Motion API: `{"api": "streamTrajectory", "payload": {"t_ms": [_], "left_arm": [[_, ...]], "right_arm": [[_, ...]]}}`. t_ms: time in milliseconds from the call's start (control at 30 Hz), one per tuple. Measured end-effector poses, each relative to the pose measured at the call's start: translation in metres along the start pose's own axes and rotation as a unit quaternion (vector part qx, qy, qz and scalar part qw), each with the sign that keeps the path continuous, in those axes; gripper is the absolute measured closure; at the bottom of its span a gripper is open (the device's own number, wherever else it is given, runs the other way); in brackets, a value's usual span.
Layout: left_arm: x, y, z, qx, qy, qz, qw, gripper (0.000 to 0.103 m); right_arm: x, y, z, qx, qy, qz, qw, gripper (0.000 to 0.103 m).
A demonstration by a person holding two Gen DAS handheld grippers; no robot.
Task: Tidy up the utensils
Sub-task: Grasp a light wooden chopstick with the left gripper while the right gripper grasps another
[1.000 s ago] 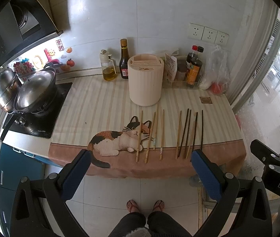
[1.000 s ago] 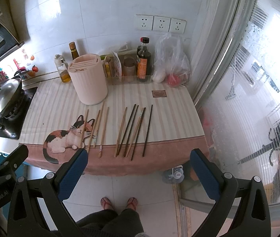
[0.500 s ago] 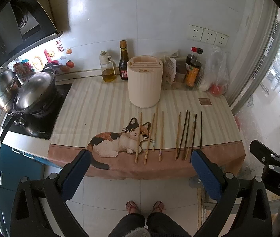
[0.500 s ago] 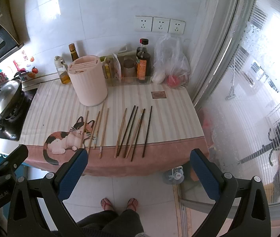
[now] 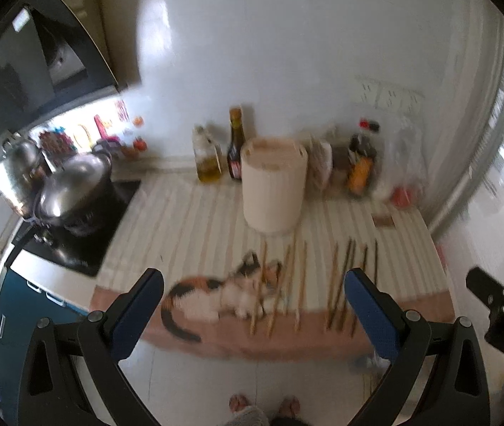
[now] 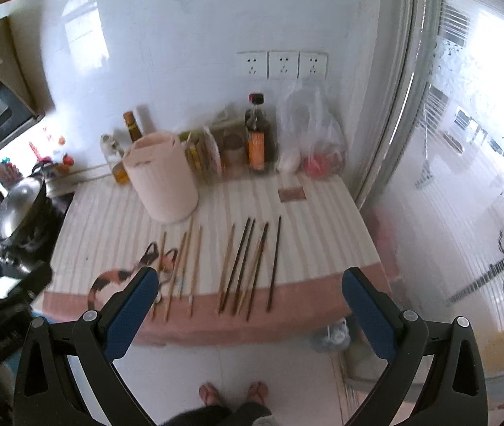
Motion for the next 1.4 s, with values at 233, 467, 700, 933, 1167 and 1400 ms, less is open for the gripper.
{"api": "streamTrajectory", "payload": {"t_ms": [233,467,700,933,1167,1400], "left_arm": [[-0.050,-0.002,-0.007,0.013,-0.021,-0.047,0.9986,0.000],[-0.136,0.010,0.014,-0.002,0.054,-0.085,0.9949,0.000],[-0.240,0.029,0.050,-0.014,0.180,-0.046,0.9824,0.017],[-0.316,0.007,0.071,-0.060,0.255,0.037,0.9644,0.042],[-0.361,-0.017,0.088,-0.102,0.298,0.086,0.9451,0.043],[-0.363,-0.021,0.102,-0.100,0.300,0.080,0.9453,0.088]], "right_arm": [[-0.070,-0.019,-0.004,-0.032,0.022,-0.037,0.999,0.011],[-0.159,-0.024,0.012,-0.033,0.098,-0.063,0.993,0.045],[-0.235,-0.018,0.036,-0.047,0.161,-0.055,0.984,0.053],[-0.290,-0.014,0.050,-0.101,0.214,-0.025,0.971,0.053],[-0.324,0.011,0.051,-0.111,0.238,-0.012,0.965,0.053],[-0.356,0.041,0.050,-0.097,0.268,-0.030,0.958,0.053]]}}
Point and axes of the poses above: each gripper's, at about its wrist camera, not at the fingertips, and x roughly against the way its jaws point, y to its left, z to its underside, the point moved 4 cm from there along -x, roughly the way its jaws point, and after that the axes turned 5 degrees about -x, right-handed, at the moved point
